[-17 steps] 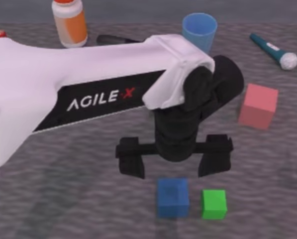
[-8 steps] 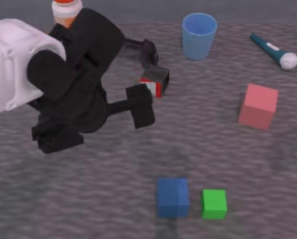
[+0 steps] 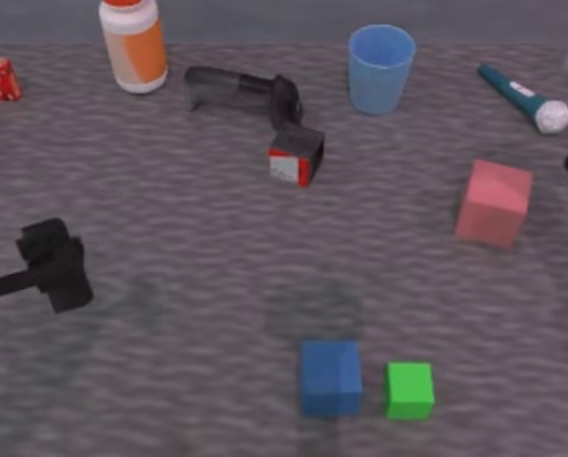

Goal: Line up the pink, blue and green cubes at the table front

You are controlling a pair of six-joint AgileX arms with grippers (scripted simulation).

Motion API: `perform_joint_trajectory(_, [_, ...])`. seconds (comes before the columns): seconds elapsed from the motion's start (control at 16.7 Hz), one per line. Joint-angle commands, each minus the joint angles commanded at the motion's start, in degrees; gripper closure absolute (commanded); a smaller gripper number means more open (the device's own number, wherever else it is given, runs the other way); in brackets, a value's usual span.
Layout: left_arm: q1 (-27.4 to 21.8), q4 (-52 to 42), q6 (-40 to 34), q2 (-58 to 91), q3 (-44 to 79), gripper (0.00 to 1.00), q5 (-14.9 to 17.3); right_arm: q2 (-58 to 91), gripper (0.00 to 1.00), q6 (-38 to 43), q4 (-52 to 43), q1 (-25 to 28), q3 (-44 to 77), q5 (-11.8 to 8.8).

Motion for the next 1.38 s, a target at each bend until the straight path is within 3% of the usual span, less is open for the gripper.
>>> perform_joint_trajectory(0.36, [11.72, 15.6, 16.98, -26.58, -20.81, 0.0, 0.8, 32.59, 0.0, -13.53, -17.5, 2.75, 28.28, 0.08])
perform_joint_trajectory(0.66, [16.74, 24.5, 26.67, -39.09, -28.35, 0.0, 1.53, 44.97, 0.0, -19.67, -24.42, 3.98, 41.88, -0.32])
perform_joint_trajectory(1.14, [17.37, 25.77, 27.99, -40.82, -29.27, 0.0, 1.64, 46.3, 0.0, -20.4, -24.86, 3.82, 43.27, -0.36])
perform_joint_trajectory(1.38, [17.37, 25.77, 27.99, -40.82, -29.27, 0.0, 1.64, 47.87, 0.0, -20.43, -18.28, 4.08, 38.18, -0.36])
